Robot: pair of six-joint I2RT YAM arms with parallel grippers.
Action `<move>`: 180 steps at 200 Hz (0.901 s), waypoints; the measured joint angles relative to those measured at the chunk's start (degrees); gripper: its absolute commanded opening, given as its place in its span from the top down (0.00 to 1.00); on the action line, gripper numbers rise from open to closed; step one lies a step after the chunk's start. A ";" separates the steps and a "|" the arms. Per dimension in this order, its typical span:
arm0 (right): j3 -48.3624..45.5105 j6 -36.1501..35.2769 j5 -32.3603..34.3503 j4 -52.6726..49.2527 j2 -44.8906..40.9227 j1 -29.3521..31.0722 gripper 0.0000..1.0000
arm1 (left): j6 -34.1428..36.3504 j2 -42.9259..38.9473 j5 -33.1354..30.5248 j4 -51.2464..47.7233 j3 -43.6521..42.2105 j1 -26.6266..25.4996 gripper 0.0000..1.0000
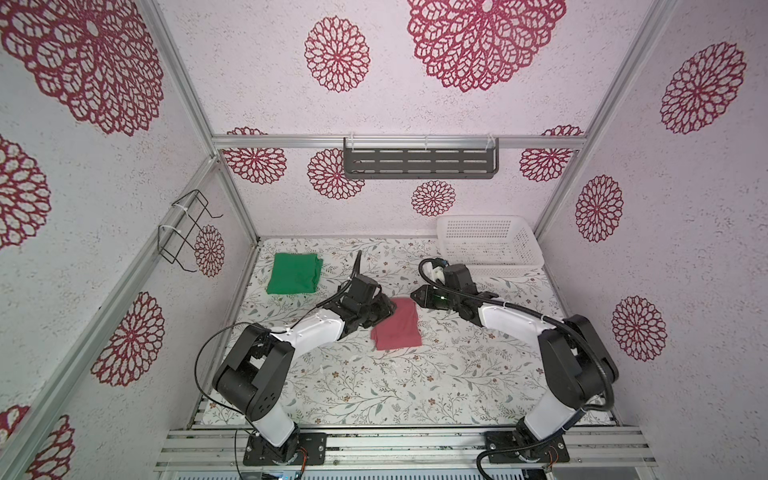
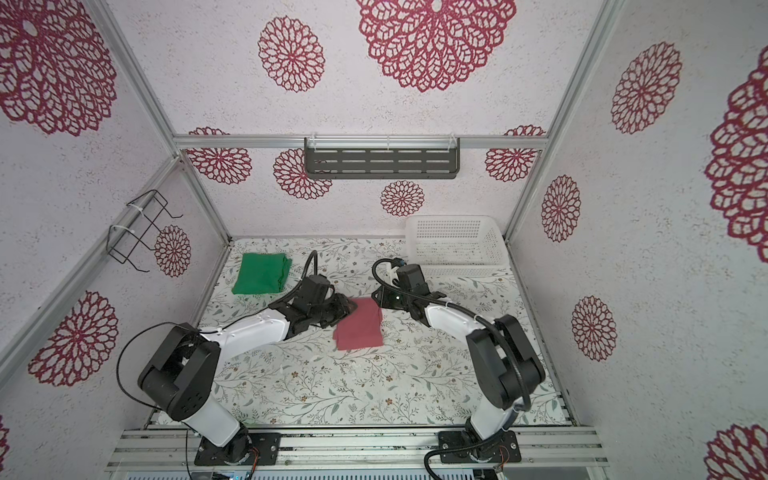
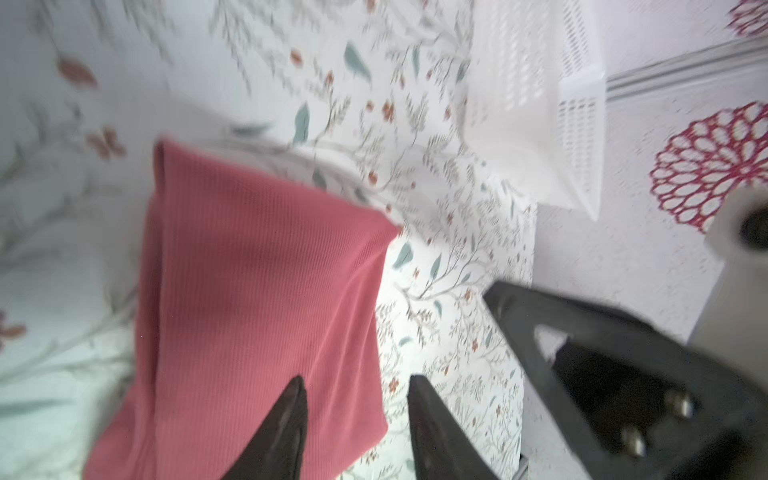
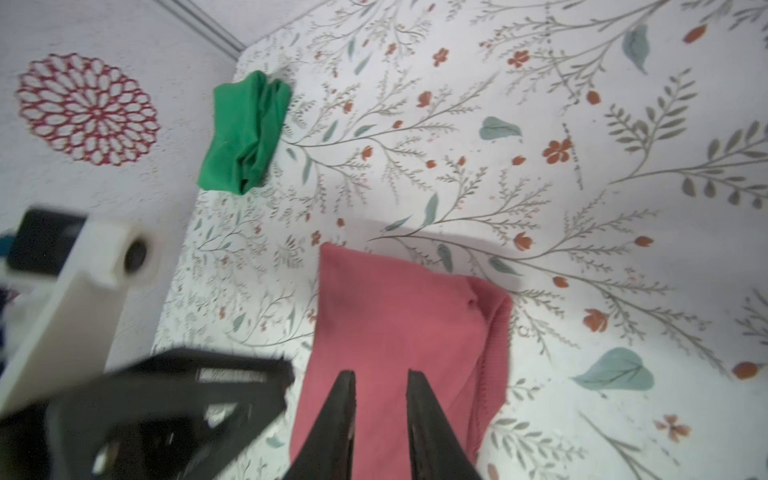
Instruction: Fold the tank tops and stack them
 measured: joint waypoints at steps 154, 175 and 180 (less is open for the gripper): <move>-10.84 4.90 0.35 -2.36 -1.66 4.13 0.62 | 6.64 10.58 0.11 -6.43 9.18 3.02 0.30; -7.21 2.38 -0.13 -5.55 -5.46 1.90 0.48 | 9.01 1.57 -1.11 -10.34 8.94 3.32 0.22; -6.62 2.25 -0.31 -5.88 -6.03 1.07 0.45 | 9.31 -0.11 -1.01 -10.21 8.50 3.48 0.21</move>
